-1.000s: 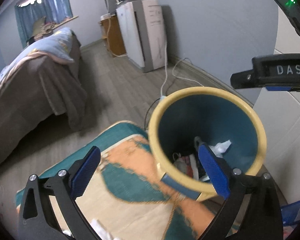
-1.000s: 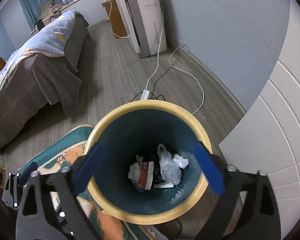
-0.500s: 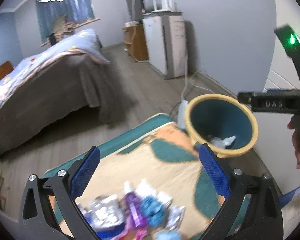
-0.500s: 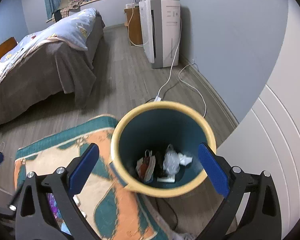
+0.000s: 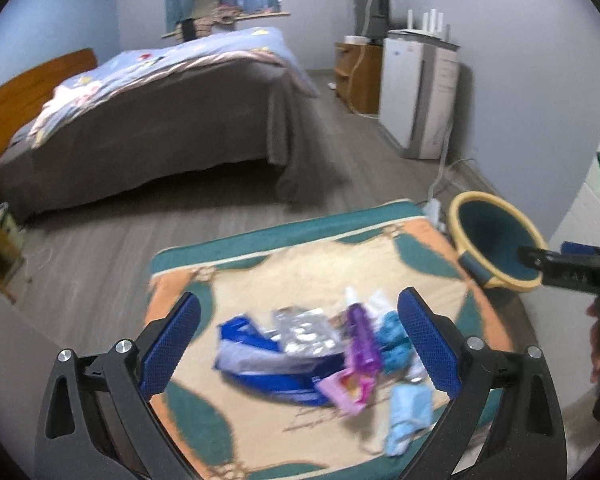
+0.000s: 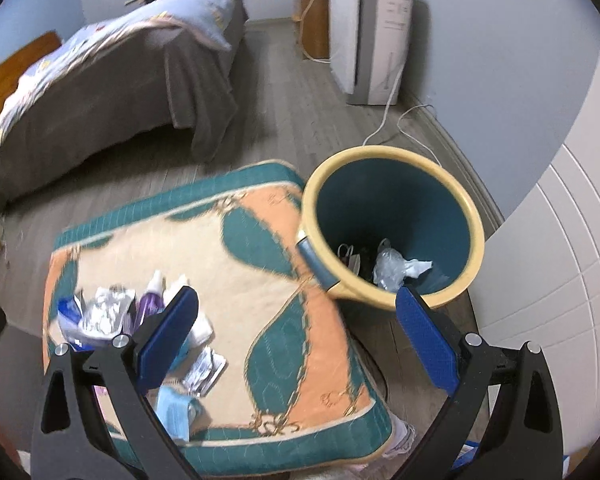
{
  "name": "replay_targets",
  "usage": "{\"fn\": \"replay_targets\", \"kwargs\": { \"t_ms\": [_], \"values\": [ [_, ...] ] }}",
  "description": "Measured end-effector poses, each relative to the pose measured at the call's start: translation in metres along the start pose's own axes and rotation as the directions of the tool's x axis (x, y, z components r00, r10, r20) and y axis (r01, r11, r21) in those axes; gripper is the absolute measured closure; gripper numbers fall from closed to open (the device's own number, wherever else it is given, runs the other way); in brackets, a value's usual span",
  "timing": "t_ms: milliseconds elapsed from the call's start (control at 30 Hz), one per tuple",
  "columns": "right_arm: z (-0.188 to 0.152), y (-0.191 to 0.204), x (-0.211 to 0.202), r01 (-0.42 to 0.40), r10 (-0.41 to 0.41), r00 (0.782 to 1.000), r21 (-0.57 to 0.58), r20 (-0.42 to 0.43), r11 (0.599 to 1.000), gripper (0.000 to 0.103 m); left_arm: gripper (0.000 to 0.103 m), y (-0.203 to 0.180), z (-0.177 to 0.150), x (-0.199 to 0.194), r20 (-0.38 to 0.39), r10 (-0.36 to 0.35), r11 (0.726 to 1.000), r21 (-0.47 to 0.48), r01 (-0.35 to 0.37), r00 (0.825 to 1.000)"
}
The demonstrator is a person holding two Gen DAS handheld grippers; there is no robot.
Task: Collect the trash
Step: 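Move both open grippers back over the trash on the cushion, then grasp the crumpled teal cloth with the right gripper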
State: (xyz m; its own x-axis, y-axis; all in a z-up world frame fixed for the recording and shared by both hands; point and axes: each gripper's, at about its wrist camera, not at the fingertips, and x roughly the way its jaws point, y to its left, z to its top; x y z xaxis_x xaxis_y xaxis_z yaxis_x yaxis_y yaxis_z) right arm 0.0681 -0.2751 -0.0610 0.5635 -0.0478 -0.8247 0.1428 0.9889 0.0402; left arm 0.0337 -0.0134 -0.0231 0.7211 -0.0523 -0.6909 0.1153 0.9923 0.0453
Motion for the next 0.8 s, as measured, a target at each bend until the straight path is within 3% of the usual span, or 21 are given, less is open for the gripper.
{"fn": "replay_targets", "kwargs": {
  "t_ms": [300,467,800],
  "values": [
    [-0.022,0.041,0.017,-0.055,0.049,0.996,-0.08,-0.068,0.995,0.006,0.005,0.025,-0.018,0.01,-0.065,0.051,0.998,-0.021,-0.053,0.997],
    [-0.031,0.048,0.036,-0.047,0.038,0.99,-0.066,-0.134,0.997,0.006,0.005,0.026,-0.019,0.014,-0.063,0.076,0.997,0.023,-0.075,0.995],
    [-0.03,0.073,0.064,-0.074,0.063,0.981,-0.057,-0.186,0.996,0.006,0.005,0.046,-0.02,0.037,-0.126,0.107,0.994,0.018,-0.105,0.986]
  ]
}}
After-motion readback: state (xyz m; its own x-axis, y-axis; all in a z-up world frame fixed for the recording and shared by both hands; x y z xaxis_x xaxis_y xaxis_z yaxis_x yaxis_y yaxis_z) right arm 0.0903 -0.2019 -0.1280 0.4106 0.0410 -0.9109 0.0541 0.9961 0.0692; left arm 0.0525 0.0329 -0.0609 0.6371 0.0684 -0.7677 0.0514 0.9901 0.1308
